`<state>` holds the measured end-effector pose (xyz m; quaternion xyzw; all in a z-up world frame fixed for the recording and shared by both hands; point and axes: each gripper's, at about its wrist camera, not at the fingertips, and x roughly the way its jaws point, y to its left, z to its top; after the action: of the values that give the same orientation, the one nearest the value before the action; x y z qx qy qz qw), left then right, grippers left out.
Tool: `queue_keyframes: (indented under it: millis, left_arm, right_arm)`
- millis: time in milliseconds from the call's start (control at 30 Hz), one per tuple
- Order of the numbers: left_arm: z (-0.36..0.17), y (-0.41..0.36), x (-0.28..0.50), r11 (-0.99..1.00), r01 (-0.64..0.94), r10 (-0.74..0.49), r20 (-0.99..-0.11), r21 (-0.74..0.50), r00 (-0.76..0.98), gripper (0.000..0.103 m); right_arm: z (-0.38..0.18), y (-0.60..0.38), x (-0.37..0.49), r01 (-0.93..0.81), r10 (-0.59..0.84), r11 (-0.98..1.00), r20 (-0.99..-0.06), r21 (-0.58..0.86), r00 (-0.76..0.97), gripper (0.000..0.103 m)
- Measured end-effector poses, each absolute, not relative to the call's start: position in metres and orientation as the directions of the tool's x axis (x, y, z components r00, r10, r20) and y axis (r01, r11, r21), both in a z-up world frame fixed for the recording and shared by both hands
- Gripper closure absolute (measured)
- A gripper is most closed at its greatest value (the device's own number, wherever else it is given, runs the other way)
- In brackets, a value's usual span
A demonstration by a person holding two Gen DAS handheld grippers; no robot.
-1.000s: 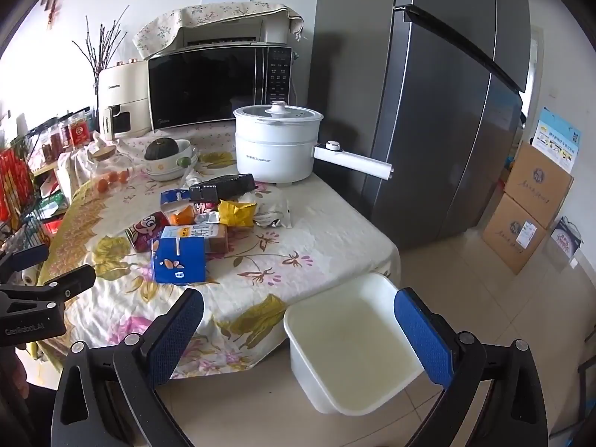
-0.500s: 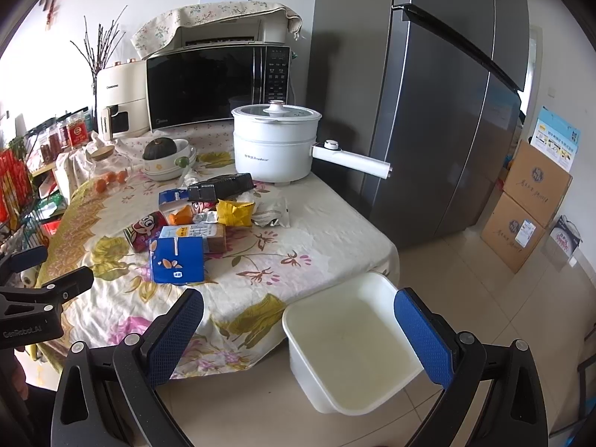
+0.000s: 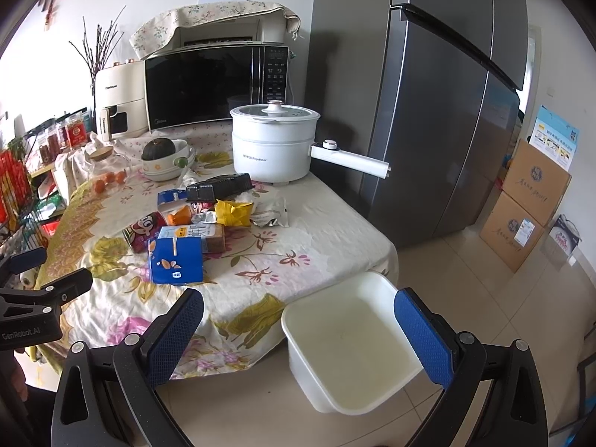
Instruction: Collect trash
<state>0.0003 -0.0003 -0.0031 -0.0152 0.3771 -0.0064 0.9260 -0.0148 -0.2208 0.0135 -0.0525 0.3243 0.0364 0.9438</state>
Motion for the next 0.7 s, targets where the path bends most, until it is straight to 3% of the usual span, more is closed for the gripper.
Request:
queue_keyframes:
  millis: [700]
  left_arm:
    - [-0.0047, -0.0009, -0.0009, 0.999, 0.002, -0.026, -0.699, -0.035, 0.715, 0.0]
  right_arm:
    - [0.0128, -0.2239, -0.0137, -0.099, 0.031, 0.992, -0.617, -0.076, 0.786, 0.0]
